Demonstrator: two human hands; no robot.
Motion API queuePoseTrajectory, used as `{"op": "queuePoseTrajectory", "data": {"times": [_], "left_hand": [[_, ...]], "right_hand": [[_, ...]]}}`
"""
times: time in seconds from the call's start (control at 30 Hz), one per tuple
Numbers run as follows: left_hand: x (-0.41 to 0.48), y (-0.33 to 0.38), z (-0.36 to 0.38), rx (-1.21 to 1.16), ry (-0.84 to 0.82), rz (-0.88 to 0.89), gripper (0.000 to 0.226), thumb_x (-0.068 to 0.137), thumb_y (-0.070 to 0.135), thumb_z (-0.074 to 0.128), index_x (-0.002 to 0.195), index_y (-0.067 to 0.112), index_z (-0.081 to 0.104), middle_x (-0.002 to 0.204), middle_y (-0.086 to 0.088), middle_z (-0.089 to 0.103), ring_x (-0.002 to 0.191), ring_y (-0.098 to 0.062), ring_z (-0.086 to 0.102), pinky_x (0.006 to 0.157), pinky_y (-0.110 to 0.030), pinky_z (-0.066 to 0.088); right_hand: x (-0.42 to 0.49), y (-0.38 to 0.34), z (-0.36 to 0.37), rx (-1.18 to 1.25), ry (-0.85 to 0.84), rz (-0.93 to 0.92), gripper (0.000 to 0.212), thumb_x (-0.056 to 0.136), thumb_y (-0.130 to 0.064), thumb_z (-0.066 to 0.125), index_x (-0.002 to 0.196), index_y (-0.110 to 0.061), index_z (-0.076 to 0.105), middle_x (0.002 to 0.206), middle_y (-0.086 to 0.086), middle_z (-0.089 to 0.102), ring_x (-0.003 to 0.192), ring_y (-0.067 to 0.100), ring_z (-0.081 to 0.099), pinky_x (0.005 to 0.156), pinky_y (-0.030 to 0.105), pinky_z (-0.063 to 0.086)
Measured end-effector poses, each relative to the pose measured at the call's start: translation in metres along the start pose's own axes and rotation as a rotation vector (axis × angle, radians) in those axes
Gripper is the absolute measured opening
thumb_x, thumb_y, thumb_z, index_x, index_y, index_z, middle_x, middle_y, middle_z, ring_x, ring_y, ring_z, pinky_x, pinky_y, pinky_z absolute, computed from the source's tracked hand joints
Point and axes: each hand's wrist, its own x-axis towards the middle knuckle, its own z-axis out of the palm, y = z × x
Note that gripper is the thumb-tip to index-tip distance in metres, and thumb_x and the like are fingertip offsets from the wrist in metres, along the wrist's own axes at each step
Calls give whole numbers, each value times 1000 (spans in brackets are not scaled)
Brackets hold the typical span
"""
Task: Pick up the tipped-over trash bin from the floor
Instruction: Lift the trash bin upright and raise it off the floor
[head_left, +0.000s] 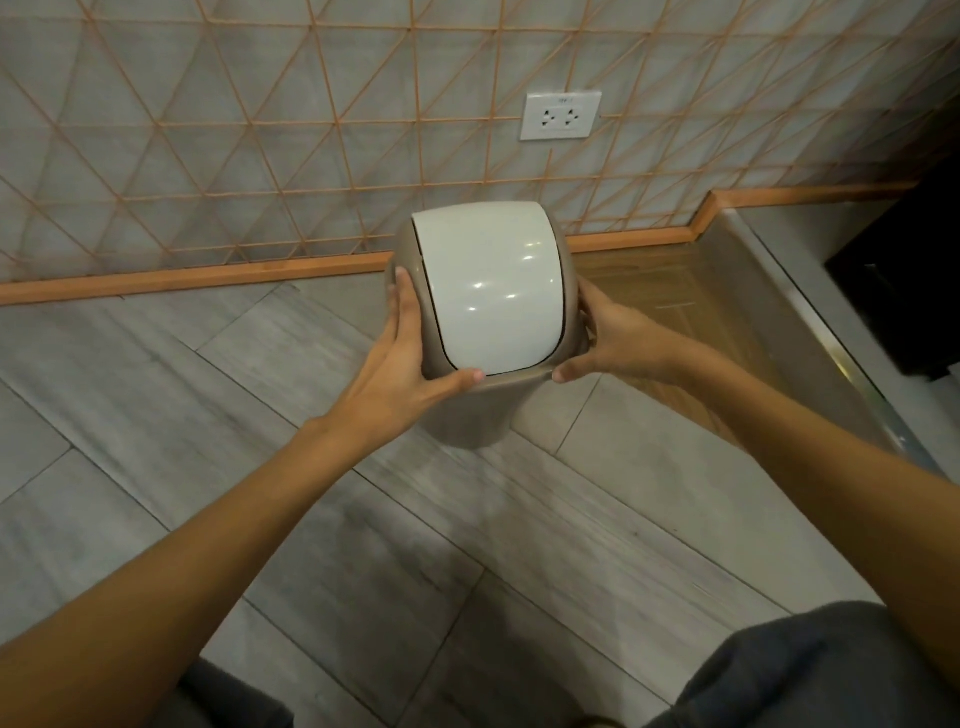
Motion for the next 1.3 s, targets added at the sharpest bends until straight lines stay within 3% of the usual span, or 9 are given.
{"op": "queuePoseTrajectory", "data": {"times": [0.17, 0.43, 0.6, 0.73, 0.97, 1.03, 1.17, 1.3], "left_hand": [[6, -11, 1, 69, 4, 17, 132, 73, 38, 78, 147, 19, -29, 164, -6, -2, 146, -26, 23, 116, -45, 29], [26, -20, -10, 67, 4, 26, 130, 74, 30, 80, 148, 19, -26, 164, -4, -4, 147, -26, 20, 117, -44, 28], [48, -33, -22, 20, 17, -7, 130, 74, 29, 80, 148, 22, -27, 165, -2, 0, 149, -23, 15, 119, -43, 24], [68, -45, -34, -26, 23, -38, 134, 72, 30, 81, 146, 25, -30, 165, 1, -1, 150, -20, 10, 119, -47, 23], [105, -57, -46, -46, 44, -91, 137, 71, 28, 83, 145, 30, -31, 163, -3, 13, 147, -27, 21, 117, -51, 26], [114, -60, -52, -37, 46, -106, 135, 71, 27, 82, 146, 30, -30, 163, -3, 16, 146, -27, 23, 117, -50, 27], [128, -67, -62, -49, 31, -130, 135, 72, 24, 82, 146, 29, -30, 163, -3, 15, 146, -28, 24, 117, -49, 26], [140, -71, -73, -45, -1, -160, 136, 72, 24, 82, 144, 29, -34, 163, -3, 13, 146, -27, 22, 118, -48, 25]], "right_hand": [[0, 6, 5, -148, 72, -56, 102, 67, -23, 86, 148, -24, 24, 135, 4, 56, 118, 25, 56, 101, 36, 45], [16, 3, 9, -160, 109, -40, 89, 70, -23, 84, 143, -15, 34, 136, 6, 56, 122, 26, 53, 98, 31, 43], [45, -6, 3, -133, 109, -24, 91, 68, -25, 85, 143, -17, 35, 138, 4, 55, 126, 26, 51, 104, 39, 44], [69, -17, -2, -116, 112, -21, 92, 68, -21, 85, 144, -15, 33, 137, 4, 53, 125, 23, 50, 103, 34, 42], [123, -10, -17, -54, 51, -50, 115, 40, -49, 82, 141, -20, 34, 141, 1, 51, 129, 22, 49, 107, 45, 43], [127, -20, -18, -63, 62, -56, 112, 43, -45, 83, 141, -19, 35, 141, 1, 51, 129, 23, 49, 107, 45, 43], [138, -35, -17, -108, 95, -32, 93, 67, -21, 85, 143, -13, 32, 143, 5, 48, 130, 25, 47, 108, 41, 41], [154, -43, -19, -141, 100, -37, 88, 70, -19, 84, 143, -10, 33, 143, 9, 48, 129, 28, 48, 107, 42, 41]]}}
